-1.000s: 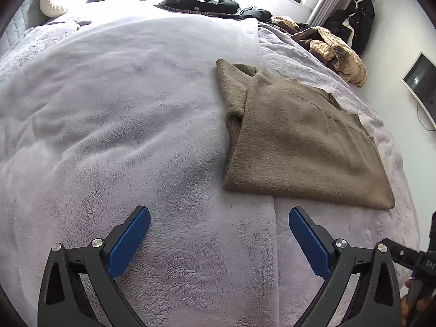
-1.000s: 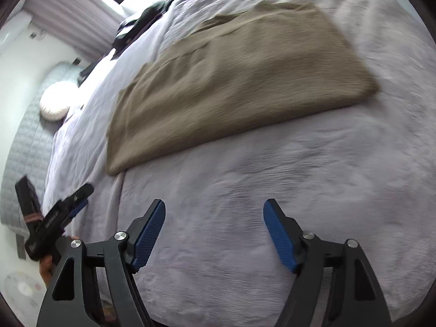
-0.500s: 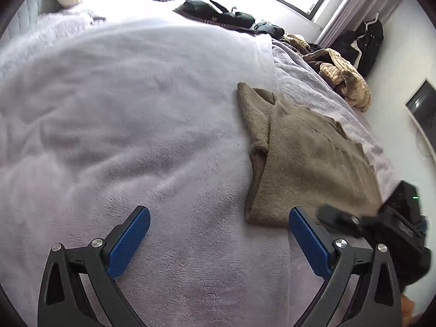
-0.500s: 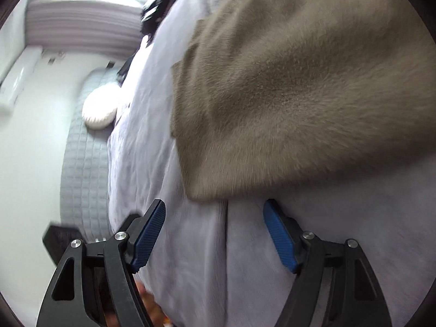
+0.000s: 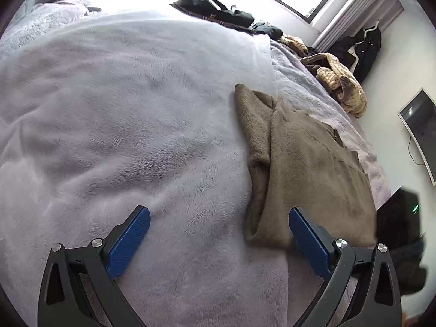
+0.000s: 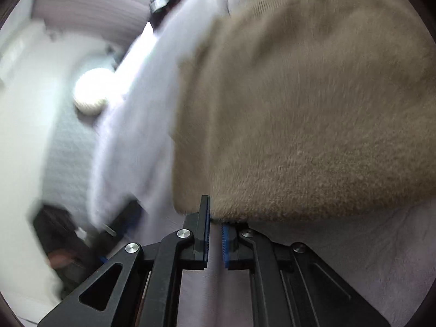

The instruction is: Fold small clothes

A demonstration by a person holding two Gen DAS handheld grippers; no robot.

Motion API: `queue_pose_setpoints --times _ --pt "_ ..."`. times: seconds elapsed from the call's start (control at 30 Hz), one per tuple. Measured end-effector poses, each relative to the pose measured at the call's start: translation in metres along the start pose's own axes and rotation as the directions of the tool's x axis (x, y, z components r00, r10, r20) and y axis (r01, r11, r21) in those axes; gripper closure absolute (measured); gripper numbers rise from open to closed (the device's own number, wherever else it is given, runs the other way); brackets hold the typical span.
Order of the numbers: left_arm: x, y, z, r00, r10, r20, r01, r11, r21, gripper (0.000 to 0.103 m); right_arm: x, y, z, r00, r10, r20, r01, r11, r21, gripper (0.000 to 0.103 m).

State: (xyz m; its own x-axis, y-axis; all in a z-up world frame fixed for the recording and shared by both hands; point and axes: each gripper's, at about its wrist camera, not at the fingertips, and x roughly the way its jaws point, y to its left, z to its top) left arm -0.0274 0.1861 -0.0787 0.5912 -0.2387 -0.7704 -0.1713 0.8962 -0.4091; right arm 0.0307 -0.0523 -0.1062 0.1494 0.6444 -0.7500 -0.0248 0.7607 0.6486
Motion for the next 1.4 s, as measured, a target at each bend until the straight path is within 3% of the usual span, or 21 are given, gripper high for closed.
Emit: queue_pose_setpoints --times 0.07,0.17,0.3,0.37,0.43,0.53,0.6,0.67,0.8,0.87,1.0,1.13,1.17,1.2,1.23,1.27,1.4 --pt "0.001 -0.001 0.001 1.000 0.001 0.008 -0.001 1.000 0.006 0.001 0.015 0.006 -0.006 0.989 0.043 -0.140 -0.046 0.999 -0.016 0.092" --pt "0.001 -0.001 0.003 1.000 0.007 0.013 -0.008 1.000 0.026 0.001 0.007 0.034 -0.009 0.981 0.014 -0.194 -0.045 0.986 -0.159 0.091" --pt "0.001 0.002 0.007 0.999 0.016 0.027 -0.017 1.000 0.026 0.001 -0.023 0.058 0.009 0.997 0.031 -0.077 -0.049 0.967 -0.250 0.090" --pt "0.004 0.006 0.009 0.999 0.018 0.029 -0.019 1.000 0.017 0.001 -0.034 0.061 0.037 0.999 -0.009 0.036 0.017 0.972 -0.234 0.090" --pt "0.007 0.010 0.007 1.000 0.016 0.027 -0.016 1.000 0.009 0.001 -0.031 0.063 0.062 0.995 -0.043 0.089 0.061 0.976 -0.211 0.090" --pt "0.006 0.012 0.004 0.999 0.017 0.035 -0.017 1.000 0.011 0.001 -0.015 0.072 0.095 0.970 -0.168 0.173 0.206 0.951 -0.232 0.090" --pt "0.004 0.012 0.004 0.999 0.012 0.040 -0.012 1.000 0.010 0.001 0.004 0.074 0.112 0.954 -0.225 0.198 0.269 0.935 -0.233 0.091" --pt "0.003 0.013 0.004 0.999 0.006 0.042 -0.006 1.000 0.004 0.001 0.022 0.070 0.121 0.957 -0.242 0.162 0.275 0.933 -0.232 0.091" --pt "0.007 0.016 0.006 0.999 0.002 0.034 -0.002 1.000 -0.009 0.001 0.038 0.093 0.103 0.930 -0.322 0.179 0.367 0.857 -0.362 0.091" --pt "0.010 0.017 0.006 1.000 0.005 0.027 -0.005 1.000 -0.009 0.001 0.033 0.096 0.096 0.938 -0.310 0.156 0.347 0.856 -0.383 0.091" --pt "0.013 0.013 0.006 0.999 0.020 0.028 -0.020 1.000 0.006 0.001 0.003 0.084 0.080 0.982 -0.180 0.054 0.188 0.926 -0.327 0.091" --pt "0.013 0.013 0.006 0.999 0.021 0.030 -0.021 1.000 0.007 0.001 -0.025 0.065 0.052 0.996 -0.086 0.026 0.090 0.963 -0.254 0.088" --pt "0.013 0.014 0.006 0.999 0.021 0.030 -0.022 1.000 0.008 0.001 -0.032 0.061 0.044 0.997 -0.071 0.029 0.076 0.968 -0.237 0.075" --pt "0.013 0.013 0.006 0.999 0.024 0.030 -0.024 1.000 0.009 0.001 -0.041 0.050 0.034 0.998 -0.051 0.029 0.056 0.976 -0.212 0.051" --pt "0.014 0.013 0.005 0.999 0.027 0.030 -0.028 1.000 0.011 0.001 -0.042 0.044 0.029 0.999 -0.036 0.028 0.041 0.980 -0.194 0.041" --pt "0.014 0.013 0.005 0.999 0.031 0.030 -0.031 0.999 0.015 0.001 -0.044 0.038 0.021 0.999 -0.020 0.026 0.024 0.984 -0.176 0.036" --pt "0.015 0.012 0.003 0.999 0.042 0.032 -0.043 0.999 0.029 0.001 -0.052 0.016 -0.006 1.000 0.001 0.025 0.001 0.995 -0.096 0.036"
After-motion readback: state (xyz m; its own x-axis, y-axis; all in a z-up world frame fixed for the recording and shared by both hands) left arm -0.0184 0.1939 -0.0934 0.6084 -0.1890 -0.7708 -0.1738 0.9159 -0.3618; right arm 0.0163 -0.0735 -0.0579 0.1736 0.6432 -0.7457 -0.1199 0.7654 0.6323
